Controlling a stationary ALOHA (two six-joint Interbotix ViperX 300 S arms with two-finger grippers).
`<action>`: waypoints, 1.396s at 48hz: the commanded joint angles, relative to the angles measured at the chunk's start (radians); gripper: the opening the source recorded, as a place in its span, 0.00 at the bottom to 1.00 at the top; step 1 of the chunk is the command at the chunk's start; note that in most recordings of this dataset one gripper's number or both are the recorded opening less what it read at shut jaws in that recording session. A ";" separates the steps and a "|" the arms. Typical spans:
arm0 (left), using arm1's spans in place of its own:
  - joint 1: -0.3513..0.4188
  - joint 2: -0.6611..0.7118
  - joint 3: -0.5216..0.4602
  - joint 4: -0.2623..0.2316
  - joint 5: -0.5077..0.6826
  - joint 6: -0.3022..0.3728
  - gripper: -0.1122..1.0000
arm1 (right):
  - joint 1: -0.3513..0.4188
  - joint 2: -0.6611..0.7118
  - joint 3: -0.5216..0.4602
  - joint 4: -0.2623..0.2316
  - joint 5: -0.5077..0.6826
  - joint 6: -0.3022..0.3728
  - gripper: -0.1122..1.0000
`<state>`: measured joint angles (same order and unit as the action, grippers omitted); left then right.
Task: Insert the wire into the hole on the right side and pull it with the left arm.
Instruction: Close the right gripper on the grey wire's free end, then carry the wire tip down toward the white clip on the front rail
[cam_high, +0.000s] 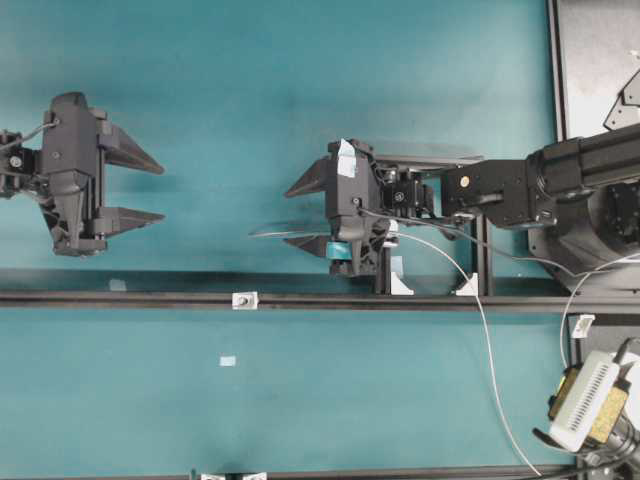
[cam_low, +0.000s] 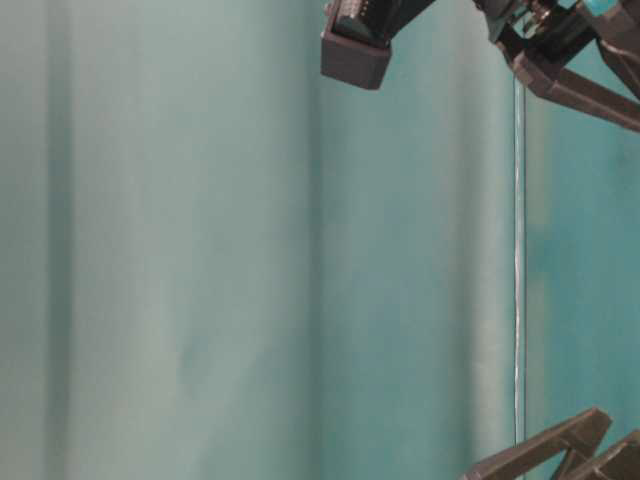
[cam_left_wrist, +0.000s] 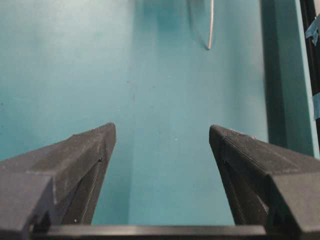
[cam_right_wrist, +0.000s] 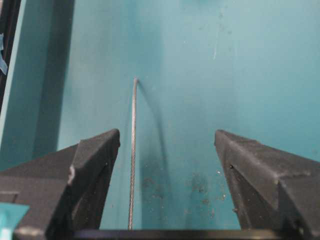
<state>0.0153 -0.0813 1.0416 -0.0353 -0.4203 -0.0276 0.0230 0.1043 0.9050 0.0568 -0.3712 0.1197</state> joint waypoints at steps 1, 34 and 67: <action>-0.003 -0.008 -0.015 0.000 -0.008 0.000 0.92 | -0.006 -0.008 -0.015 0.003 -0.009 0.002 0.85; -0.003 -0.008 -0.017 0.000 -0.008 -0.002 0.92 | -0.008 -0.003 -0.009 0.003 -0.015 0.002 0.12; -0.003 -0.044 -0.020 0.000 -0.008 -0.009 0.92 | -0.008 -0.101 -0.006 0.003 -0.002 0.000 0.12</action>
<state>0.0153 -0.0966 1.0385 -0.0353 -0.4203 -0.0353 0.0169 0.0568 0.9066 0.0568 -0.3743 0.1197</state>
